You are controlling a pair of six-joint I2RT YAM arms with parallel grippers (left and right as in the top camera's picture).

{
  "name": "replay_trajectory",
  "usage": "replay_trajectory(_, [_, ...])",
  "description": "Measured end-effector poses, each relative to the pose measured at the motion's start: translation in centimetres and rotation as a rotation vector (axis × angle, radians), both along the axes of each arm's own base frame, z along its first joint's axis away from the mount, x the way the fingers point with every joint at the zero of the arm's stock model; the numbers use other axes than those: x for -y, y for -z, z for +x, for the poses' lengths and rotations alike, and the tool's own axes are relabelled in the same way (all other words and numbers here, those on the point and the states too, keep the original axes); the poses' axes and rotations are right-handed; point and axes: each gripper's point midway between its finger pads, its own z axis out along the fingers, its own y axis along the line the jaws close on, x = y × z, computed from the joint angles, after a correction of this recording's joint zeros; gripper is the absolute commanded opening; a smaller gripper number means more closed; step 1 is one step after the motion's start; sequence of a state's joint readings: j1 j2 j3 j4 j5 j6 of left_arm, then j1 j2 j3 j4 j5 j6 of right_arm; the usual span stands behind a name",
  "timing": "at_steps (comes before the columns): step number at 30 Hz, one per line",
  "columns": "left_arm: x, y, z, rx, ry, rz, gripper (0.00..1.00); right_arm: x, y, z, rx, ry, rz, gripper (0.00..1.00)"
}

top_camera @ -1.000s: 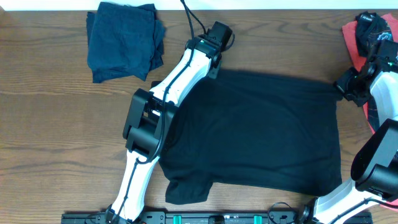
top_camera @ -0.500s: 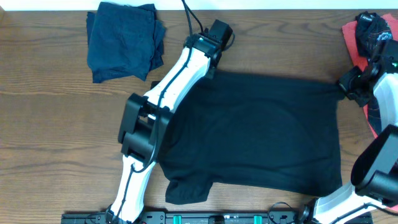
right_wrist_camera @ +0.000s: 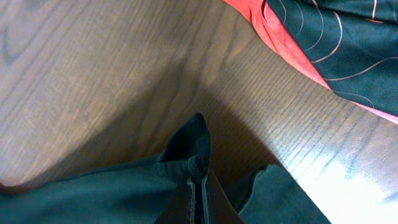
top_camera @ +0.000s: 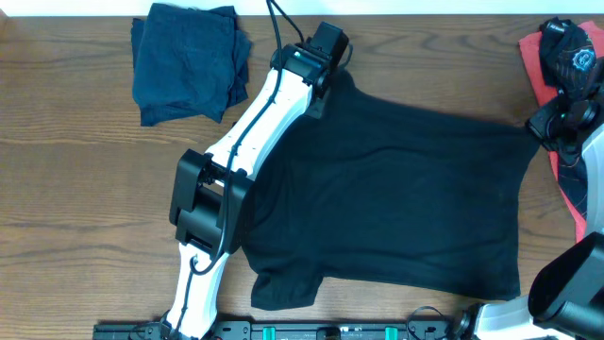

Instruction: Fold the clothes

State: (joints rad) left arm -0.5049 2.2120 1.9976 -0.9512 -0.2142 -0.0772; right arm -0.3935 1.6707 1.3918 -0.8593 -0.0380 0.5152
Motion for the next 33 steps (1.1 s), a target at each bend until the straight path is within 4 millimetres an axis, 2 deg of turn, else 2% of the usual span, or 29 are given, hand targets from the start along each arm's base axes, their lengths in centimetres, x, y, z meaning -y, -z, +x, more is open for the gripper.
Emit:
replay_trajectory(2, [1.9,-0.2,0.7,0.018,0.031,-0.095,0.74,-0.2,0.0,0.0,-0.004,-0.007,0.000,0.01])
replay_trajectory(8, [7.0,-2.6,3.6,0.145,0.154,-0.322,0.75,-1.5,0.3,0.3,-0.012,-0.043,0.002,0.01])
replay_trajectory(10, [7.7,-3.4,4.7,0.201,0.184,-0.343,0.75,-1.8,0.5,0.2,-0.018,-0.052,0.002,0.01])
replay_trajectory(13, [7.7,-3.8,6.1,0.263,0.207,-0.326,0.75,-2.2,0.7,0.2,-0.023,-0.070,-0.001,0.01])
replay_trajectory(16, [6.3,-2.7,7.7,0.283,0.208,-0.296,0.75,-2.3,0.7,0.4,-0.020,-0.081,-0.004,0.01])
replay_trajectory(22, [-0.4,1.4,10.6,0.208,0.146,-0.342,0.79,-2.3,0.6,0.5,-0.014,-0.086,-0.009,0.01])
replay_trajectory(26, [-5.1,1.9,12.7,0.210,0.109,-0.461,0.80,-2.2,0.5,0.7,-0.008,-0.086,-0.011,0.01])
replay_trajectory(28, [-6.5,1.7,13.4,0.226,0.104,-0.506,0.80,-2.2,0.6,0.7,-0.008,-0.086,-0.011,0.01])
replay_trajectory(30, [-6.8,1.6,13.6,0.230,0.113,-0.540,0.80,-2.2,0.5,0.7,-0.008,-0.086,-0.012,0.01])
replay_trajectory(33, [-5.4,2.0,13.4,0.217,0.152,-0.571,0.80,-2.2,0.6,0.7,-0.009,-0.086,-0.012,0.01])
